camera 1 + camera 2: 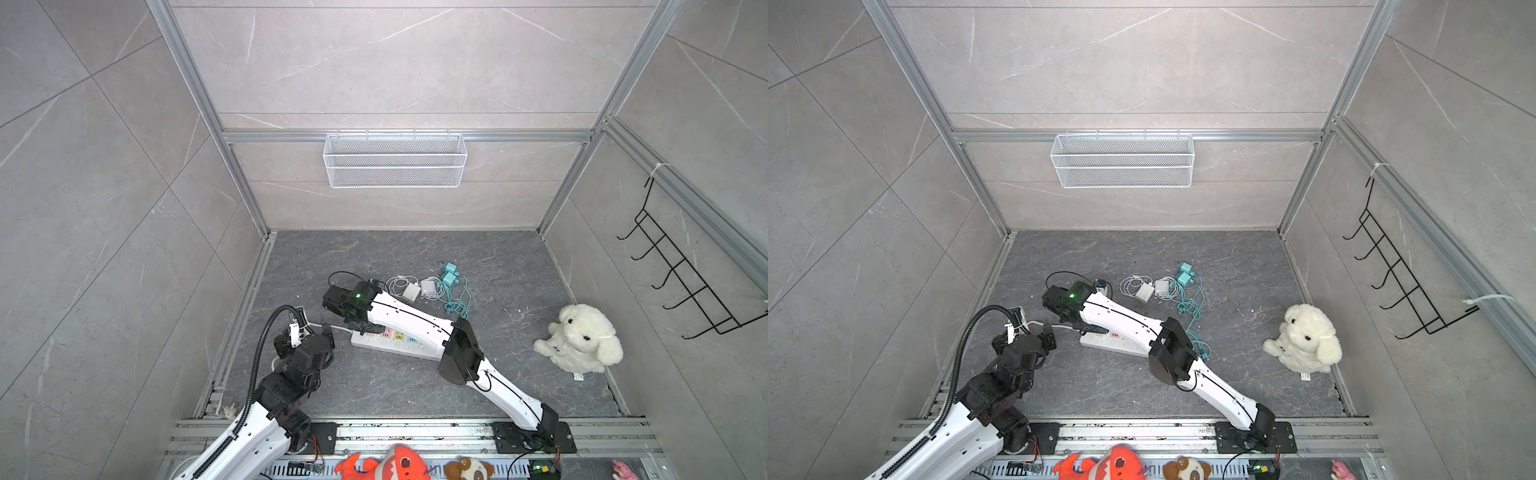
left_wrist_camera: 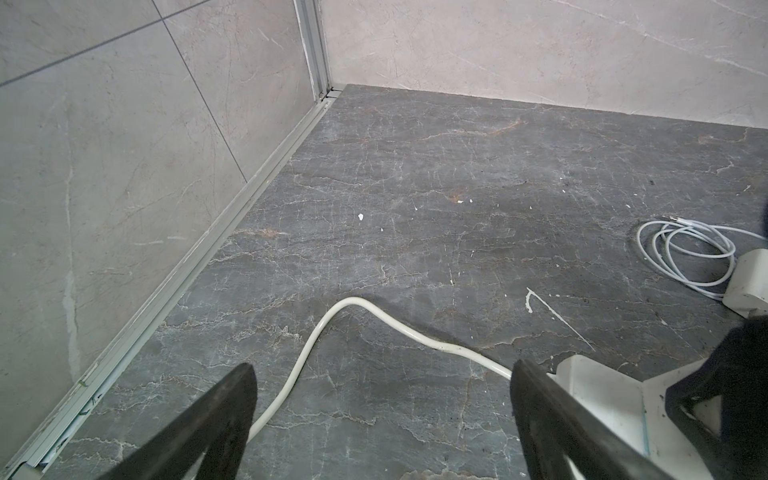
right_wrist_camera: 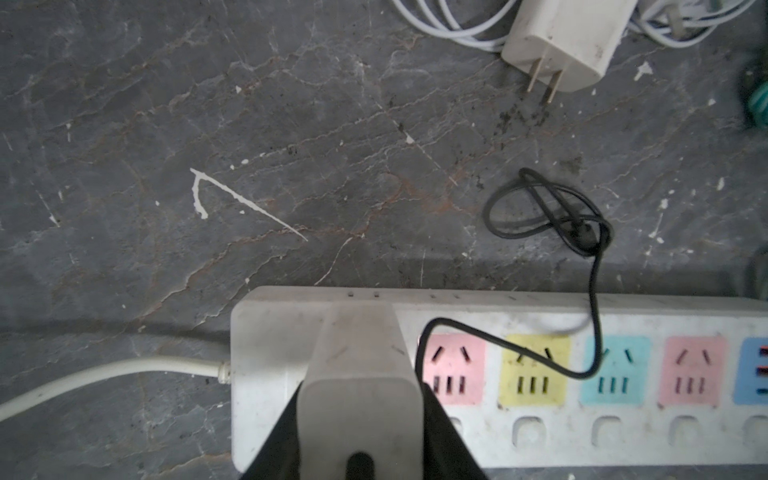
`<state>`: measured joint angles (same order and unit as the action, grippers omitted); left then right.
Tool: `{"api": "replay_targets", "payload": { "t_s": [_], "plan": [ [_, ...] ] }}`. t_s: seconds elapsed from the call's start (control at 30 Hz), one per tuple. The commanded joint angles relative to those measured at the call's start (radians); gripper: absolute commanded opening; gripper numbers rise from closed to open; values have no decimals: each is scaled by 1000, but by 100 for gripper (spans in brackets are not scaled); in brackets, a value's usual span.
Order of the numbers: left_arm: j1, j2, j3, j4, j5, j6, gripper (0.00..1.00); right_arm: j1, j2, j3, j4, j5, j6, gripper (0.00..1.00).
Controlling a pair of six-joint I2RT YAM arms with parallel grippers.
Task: Insert the plug
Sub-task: 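Lower and press the charger prongs into the socket with the right gripper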
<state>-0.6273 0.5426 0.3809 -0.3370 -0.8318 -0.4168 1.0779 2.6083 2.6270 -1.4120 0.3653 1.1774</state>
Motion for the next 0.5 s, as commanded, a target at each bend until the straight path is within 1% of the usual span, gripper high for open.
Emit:
{"api": "replay_targets", "payload": {
  "t_s": [0.0,0.2,0.4,0.47],
  "plan": [
    [7,7,41,10,-10,18,97,4,15,42,-50,-6,-31,41],
    [7,8,52,-11,-27,30,99,7,-6,42,-36,-8,-56,49],
    [7,-33,64,-48,-28,25,100,19,-35,34,-56,-12,-55,50],
    [8,-58,80,-85,-29,12,100,26,-80,22,-71,-12,-48,51]
  ]
}}
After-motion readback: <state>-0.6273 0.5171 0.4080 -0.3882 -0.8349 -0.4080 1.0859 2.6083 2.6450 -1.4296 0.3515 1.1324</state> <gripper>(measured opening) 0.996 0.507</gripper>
